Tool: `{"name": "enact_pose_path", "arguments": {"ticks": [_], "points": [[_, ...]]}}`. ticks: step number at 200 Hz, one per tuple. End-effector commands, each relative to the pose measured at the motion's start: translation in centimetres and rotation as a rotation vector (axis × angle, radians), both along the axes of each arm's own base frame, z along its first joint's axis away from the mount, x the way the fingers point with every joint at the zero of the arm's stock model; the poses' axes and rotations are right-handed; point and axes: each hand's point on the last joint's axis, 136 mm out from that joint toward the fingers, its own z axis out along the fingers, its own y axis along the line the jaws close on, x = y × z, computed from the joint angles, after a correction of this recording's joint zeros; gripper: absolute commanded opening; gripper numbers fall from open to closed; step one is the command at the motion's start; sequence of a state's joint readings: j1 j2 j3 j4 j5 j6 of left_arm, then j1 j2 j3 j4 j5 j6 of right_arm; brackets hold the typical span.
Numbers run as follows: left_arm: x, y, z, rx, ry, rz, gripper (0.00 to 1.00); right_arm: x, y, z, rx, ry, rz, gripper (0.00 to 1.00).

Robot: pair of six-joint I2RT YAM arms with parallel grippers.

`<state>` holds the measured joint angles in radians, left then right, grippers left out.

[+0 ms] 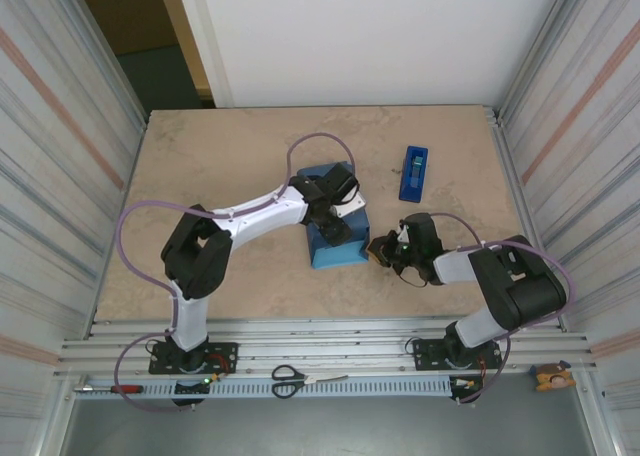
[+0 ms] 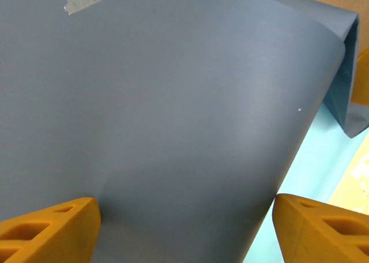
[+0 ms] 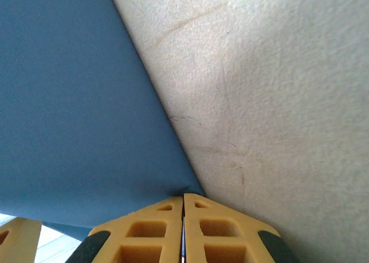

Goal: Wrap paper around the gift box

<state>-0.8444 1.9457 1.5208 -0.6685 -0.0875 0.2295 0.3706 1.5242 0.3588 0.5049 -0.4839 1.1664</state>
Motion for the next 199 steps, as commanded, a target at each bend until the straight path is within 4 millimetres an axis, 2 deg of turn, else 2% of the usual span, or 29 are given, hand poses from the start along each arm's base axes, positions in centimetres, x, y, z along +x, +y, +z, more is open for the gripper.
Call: {"name": "enact_pose_path", "arguments": {"ticks": [1, 51, 142, 174, 199], "points": [[-2.2, 1.5, -3.7, 0.127, 0.072, -0.039, 0.78, 1.2, 1.0, 1.3, 0.039, -0.047, 0.028, 0.09], [-3.2, 1.8, -5.0, 0.159, 0.102, -0.046, 0.74, 2.0, 1.7, 1.6, 0.062, -0.051, 0.005, 0.08], [-3.6, 2.0, -5.7, 0.182, 0.124, -0.050, 0.72, 3.6, 3.2, 1.7, 0.086, -0.085, -0.057, 0.07], [-3.8, 2.0, -5.9, 0.185, 0.136, -0.052, 0.70, 3.6, 3.0, 1.4, 0.067, -0.083, -0.087, 0.07], [-3.9, 2.0, -6.2, 0.189, 0.142, -0.049, 0.70, 3.3, 1.9, 1.1, 0.034, -0.073, -0.128, 0.07]]}}
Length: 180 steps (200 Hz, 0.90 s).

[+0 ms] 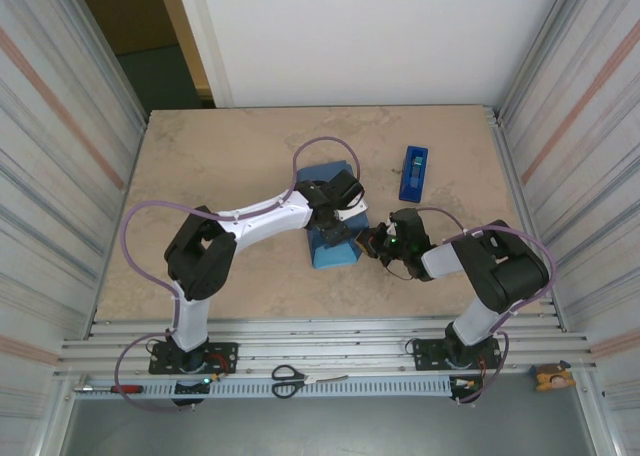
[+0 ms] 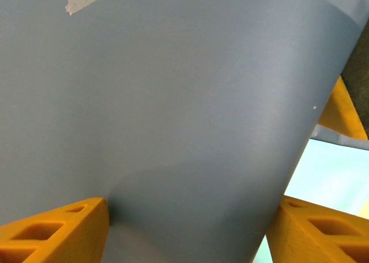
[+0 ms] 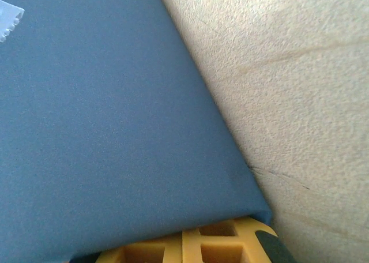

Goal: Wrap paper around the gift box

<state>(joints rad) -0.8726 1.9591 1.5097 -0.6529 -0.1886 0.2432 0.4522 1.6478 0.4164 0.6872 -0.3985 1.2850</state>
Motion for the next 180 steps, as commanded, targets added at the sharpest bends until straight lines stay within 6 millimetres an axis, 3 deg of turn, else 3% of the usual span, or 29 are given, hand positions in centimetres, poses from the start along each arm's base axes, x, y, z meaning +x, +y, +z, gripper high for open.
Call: {"name": "enact_pose_path", "arguments": {"ticks": [1, 41, 89, 135, 180], "points": [[-4.2, 1.7, -5.6, 0.119, 0.211, -0.036, 0.70, 0.7, -0.9, 0.5, -0.017, -0.023, -0.077, 0.07], [-4.4, 1.6, -5.9, 0.130, 0.221, -0.037, 0.69, -0.7, -1.9, 1.0, -0.072, -0.006, -0.073, 0.08], [-4.4, 1.8, -6.1, 0.143, 0.228, -0.032, 0.69, -2.1, -4.1, -0.6, -0.106, 0.049, -0.101, 0.08], [-4.5, 1.8, -6.3, 0.149, 0.233, -0.033, 0.69, -2.6, -3.9, -1.4, -0.128, 0.092, -0.074, 0.08], [-4.5, 1.7, -6.2, 0.147, 0.237, -0.034, 0.69, -2.2, -2.3, -1.0, -0.079, 0.077, -0.006, 0.07]]}}
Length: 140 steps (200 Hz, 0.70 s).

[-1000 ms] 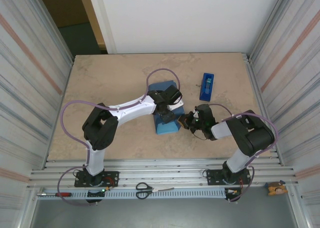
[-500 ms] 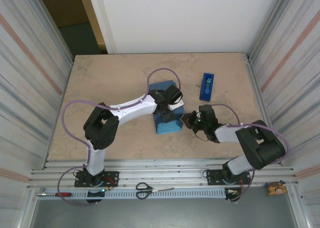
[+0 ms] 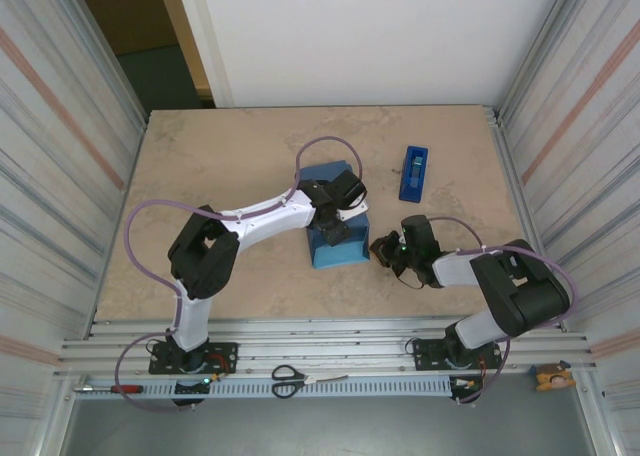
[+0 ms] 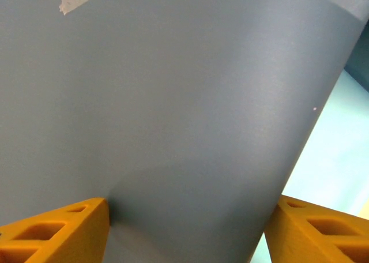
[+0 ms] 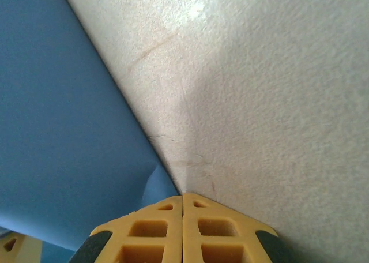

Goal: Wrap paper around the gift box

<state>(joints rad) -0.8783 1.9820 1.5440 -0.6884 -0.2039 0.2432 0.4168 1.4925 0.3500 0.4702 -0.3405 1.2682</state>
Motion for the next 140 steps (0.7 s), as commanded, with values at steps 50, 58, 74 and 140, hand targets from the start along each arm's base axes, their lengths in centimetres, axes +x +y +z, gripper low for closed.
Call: {"name": "enact_pose_path", "arguments": {"ticks": [50, 58, 74, 140], "points": [[-4.6, 1.8, -6.3, 0.123, 0.238, -0.028, 0.69, 2.3, 3.2, 1.7, 0.085, -0.082, 0.076, 0.07], [-4.6, 1.8, -6.3, 0.124, 0.239, -0.028, 0.70, 2.6, 3.5, 1.9, 0.095, -0.094, 0.074, 0.07], [-4.5, 1.9, -6.3, 0.128, 0.237, -0.027, 0.70, 3.0, 3.9, 2.0, 0.109, -0.106, 0.066, 0.07], [-4.5, 1.9, -6.2, 0.129, 0.235, -0.025, 0.70, 3.5, 4.2, 1.3, 0.096, -0.117, 0.017, 0.06]]}}
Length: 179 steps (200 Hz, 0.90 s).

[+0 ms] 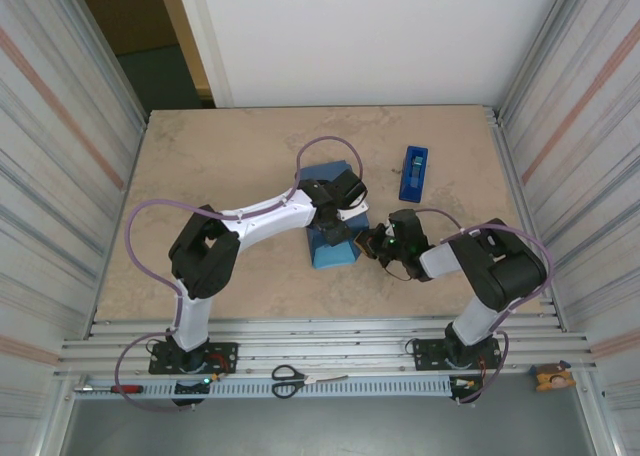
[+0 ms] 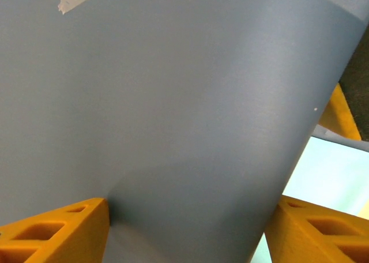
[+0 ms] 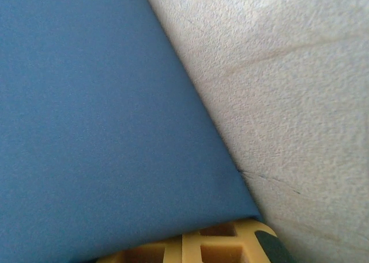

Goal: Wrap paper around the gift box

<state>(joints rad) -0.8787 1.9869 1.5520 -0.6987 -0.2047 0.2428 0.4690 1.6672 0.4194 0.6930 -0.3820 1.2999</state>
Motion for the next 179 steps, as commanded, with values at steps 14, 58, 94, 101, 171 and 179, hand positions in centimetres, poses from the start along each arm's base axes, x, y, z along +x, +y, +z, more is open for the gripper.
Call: {"name": "enact_pose_path", "arguments": {"ticks": [14, 58, 94, 101, 171, 179], "points": [[-4.5, 1.9, -6.3, 0.123, 0.234, -0.024, 0.70, 1.3, 0.0, 0.5, -0.005, -0.040, -0.082, 0.05], [-4.6, 1.8, -6.4, 0.121, 0.241, -0.023, 0.70, 1.3, -0.3, -0.1, -0.058, -0.012, -0.191, 0.05], [-4.6, 1.8, -6.4, 0.119, 0.241, -0.024, 0.70, 0.4, -1.0, -1.2, -0.094, 0.052, -0.255, 0.02], [-4.7, 1.8, -6.4, 0.119, 0.243, -0.024, 0.70, 0.2, -1.1, -1.2, -0.105, 0.059, -0.252, 0.02], [-4.7, 1.8, -6.3, 0.116, 0.245, -0.019, 0.70, -2.2, -0.3, -0.8, -0.148, 0.082, -0.124, 0.03], [-4.6, 1.7, -6.3, 0.115, 0.244, -0.019, 0.70, -2.5, -0.3, -0.9, -0.145, 0.088, -0.122, 0.03]]}}
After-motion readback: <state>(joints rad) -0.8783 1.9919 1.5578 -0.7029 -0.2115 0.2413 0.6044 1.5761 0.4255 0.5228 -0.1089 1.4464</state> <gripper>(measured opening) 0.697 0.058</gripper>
